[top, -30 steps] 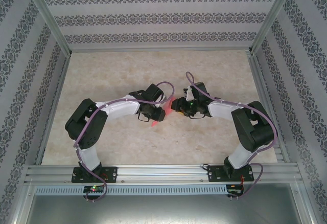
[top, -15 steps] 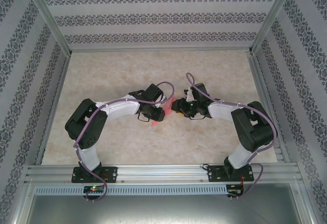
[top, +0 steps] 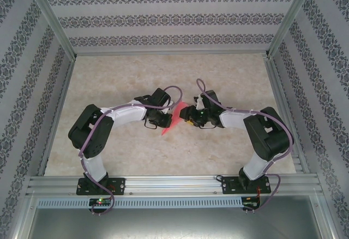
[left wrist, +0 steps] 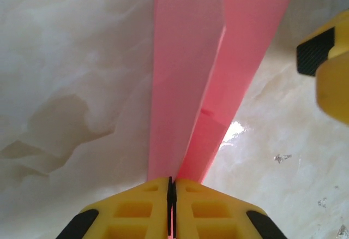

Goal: Fold a paper plane with a square sheet of paper (pick it up from the middle)
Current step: Move a paper plane to the center of the table.

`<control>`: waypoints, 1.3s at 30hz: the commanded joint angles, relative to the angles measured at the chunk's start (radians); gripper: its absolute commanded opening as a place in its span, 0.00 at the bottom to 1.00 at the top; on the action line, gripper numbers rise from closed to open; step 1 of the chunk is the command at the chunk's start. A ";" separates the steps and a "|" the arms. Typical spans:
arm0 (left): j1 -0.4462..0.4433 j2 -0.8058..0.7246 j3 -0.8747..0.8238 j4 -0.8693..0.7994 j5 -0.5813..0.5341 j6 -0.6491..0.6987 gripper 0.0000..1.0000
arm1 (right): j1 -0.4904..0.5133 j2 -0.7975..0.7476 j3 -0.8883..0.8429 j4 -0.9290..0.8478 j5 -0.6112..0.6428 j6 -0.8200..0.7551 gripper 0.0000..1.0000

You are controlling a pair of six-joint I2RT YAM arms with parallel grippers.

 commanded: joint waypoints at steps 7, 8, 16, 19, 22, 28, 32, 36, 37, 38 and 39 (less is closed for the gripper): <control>0.047 -0.012 -0.029 0.013 0.080 0.006 0.12 | 0.044 0.070 0.027 0.083 -0.002 0.083 0.52; 0.050 -0.011 -0.031 0.015 0.085 0.007 0.12 | 0.048 0.075 0.032 0.087 -0.001 0.087 0.52; 0.074 -0.017 -0.054 0.051 0.154 -0.012 0.12 | 0.078 0.121 0.074 0.099 -0.001 0.116 0.53; 0.083 -0.021 -0.063 0.062 0.180 -0.018 0.12 | 0.086 0.130 0.083 0.098 0.001 0.125 0.53; 0.098 -0.031 -0.070 0.075 0.209 -0.028 0.12 | 0.091 0.139 0.087 0.119 -0.008 0.142 0.52; 0.127 -0.046 -0.092 0.101 0.269 -0.053 0.11 | 0.098 0.129 0.079 0.131 -0.012 0.164 0.52; 0.139 -0.051 -0.104 0.119 0.306 -0.070 0.11 | 0.096 0.106 0.067 0.119 0.006 0.172 0.53; 0.142 -0.048 -0.105 0.126 0.339 -0.081 0.11 | 0.103 0.116 0.043 0.204 -0.011 0.247 0.53; 0.142 -0.047 -0.107 0.125 0.342 -0.081 0.11 | 0.106 0.117 0.037 0.221 -0.014 0.262 0.53; 0.145 -0.046 -0.108 0.123 0.342 -0.081 0.10 | 0.108 0.115 0.032 0.235 -0.016 0.275 0.53; 0.146 -0.046 -0.109 0.123 0.344 -0.081 0.10 | 0.108 0.114 0.027 0.249 -0.016 0.285 0.53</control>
